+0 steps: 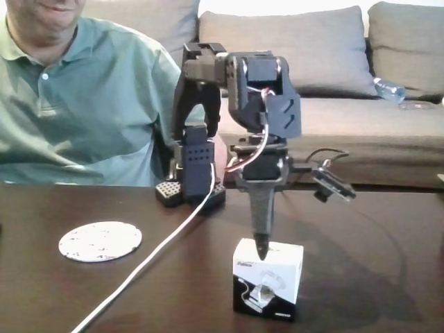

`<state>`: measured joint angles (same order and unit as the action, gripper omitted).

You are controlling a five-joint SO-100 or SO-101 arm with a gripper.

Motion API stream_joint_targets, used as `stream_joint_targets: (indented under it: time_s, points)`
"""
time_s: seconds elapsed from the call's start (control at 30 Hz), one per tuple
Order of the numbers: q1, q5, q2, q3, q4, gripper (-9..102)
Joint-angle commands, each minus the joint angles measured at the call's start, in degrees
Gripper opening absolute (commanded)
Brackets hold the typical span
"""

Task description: Grasp a servo box and put it on the zirlivani.

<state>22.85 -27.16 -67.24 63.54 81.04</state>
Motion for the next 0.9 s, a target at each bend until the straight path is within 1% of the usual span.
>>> stream_joint_targets:
  time_s: [0.0,0.27,0.53,0.87]
  points:
    - [-0.4,0.4,-3.2,-0.2,-0.5,34]
    - [-1.7,0.5,-3.1,-0.2,-2.0,34]
    - [-0.8,0.5,0.3,4.1,-7.2,34]
    - [-0.8,0.5,5.2,4.1,-9.0,34]
